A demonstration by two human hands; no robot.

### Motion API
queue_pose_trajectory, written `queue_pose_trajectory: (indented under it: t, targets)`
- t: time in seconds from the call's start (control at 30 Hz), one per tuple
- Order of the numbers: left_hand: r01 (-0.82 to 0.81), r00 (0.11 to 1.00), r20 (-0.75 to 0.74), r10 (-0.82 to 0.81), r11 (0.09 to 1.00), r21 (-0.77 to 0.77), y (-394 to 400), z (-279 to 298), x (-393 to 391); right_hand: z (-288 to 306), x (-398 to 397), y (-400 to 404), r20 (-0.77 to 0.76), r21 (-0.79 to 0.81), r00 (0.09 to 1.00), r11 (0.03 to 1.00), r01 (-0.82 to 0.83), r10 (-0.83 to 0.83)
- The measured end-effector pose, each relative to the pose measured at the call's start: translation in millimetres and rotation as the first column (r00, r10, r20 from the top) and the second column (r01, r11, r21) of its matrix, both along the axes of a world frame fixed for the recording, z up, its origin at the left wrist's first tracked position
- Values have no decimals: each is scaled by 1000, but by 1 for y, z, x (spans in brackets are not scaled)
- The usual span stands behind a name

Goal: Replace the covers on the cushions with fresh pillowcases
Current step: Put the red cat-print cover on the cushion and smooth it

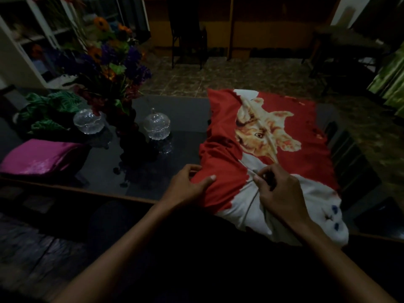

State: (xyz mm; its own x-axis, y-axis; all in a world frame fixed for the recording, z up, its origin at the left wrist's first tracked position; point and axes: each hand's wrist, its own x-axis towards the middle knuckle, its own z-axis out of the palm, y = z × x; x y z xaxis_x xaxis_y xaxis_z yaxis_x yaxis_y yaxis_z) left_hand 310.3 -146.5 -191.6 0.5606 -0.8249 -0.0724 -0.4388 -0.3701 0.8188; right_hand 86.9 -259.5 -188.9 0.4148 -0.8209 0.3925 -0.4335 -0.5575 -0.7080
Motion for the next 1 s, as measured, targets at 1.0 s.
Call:
queue_pose_trajectory:
  t: [1.0]
  targets:
    - [-222,790,-559,254,967,125,35,-11,-53,18,-82,-4,-313,124,945,990,-63,99]
